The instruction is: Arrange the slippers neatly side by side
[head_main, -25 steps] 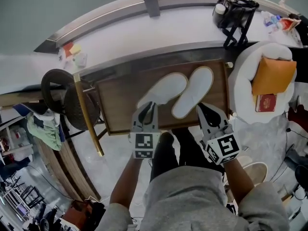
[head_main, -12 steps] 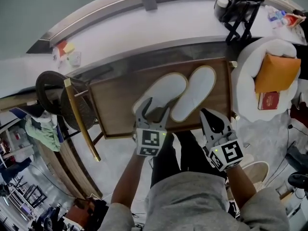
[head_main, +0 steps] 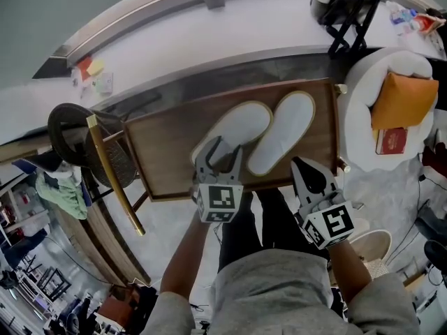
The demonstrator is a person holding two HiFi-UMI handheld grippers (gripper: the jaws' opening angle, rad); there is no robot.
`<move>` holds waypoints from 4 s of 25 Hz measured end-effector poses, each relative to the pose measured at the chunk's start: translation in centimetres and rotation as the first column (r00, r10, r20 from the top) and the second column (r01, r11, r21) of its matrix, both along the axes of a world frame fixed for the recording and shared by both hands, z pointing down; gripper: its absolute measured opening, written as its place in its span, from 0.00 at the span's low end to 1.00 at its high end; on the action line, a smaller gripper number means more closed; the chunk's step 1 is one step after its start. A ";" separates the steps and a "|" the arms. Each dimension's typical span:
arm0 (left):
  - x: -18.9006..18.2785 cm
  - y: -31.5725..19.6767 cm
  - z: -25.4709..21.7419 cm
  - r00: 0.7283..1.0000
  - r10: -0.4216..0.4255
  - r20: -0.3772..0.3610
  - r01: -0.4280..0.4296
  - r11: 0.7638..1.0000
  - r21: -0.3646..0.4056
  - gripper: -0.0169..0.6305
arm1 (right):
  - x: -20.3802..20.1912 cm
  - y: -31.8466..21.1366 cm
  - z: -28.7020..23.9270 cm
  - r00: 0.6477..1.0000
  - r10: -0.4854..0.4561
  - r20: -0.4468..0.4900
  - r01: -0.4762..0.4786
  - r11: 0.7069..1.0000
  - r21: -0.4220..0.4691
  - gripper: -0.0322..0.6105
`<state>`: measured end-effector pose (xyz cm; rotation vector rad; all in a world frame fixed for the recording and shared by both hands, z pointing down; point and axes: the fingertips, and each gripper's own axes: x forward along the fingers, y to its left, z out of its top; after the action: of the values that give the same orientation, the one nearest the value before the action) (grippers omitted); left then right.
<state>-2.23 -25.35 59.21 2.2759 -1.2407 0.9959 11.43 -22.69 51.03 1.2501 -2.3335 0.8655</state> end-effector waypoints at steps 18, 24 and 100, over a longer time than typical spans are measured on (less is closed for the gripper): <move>-3.0 -1.0 0.3 0.976 -0.217 0.000 0.217 0.976 -0.029 0.12 | -0.1 0.0 0.2 1.000 -0.009 0.016 0.010 1.000 -0.012 0.09; -4.4 -0.8 -0.3 0.937 -0.349 -0.026 0.347 0.936 -0.062 0.11 | -0.3 -0.2 -0.3 0.999 -0.022 0.023 0.022 1.000 0.002 0.09; -6.6 2.9 -2.9 0.801 -0.578 -0.158 0.565 0.816 -0.122 0.41 | 0.6 -2.1 10.8 0.984 0.119 -0.131 -0.149 0.956 -0.252 0.18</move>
<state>-8.87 -22.43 56.29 1.7094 -1.6348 0.5678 12.02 -24.83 61.82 1.3177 -1.9874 1.0765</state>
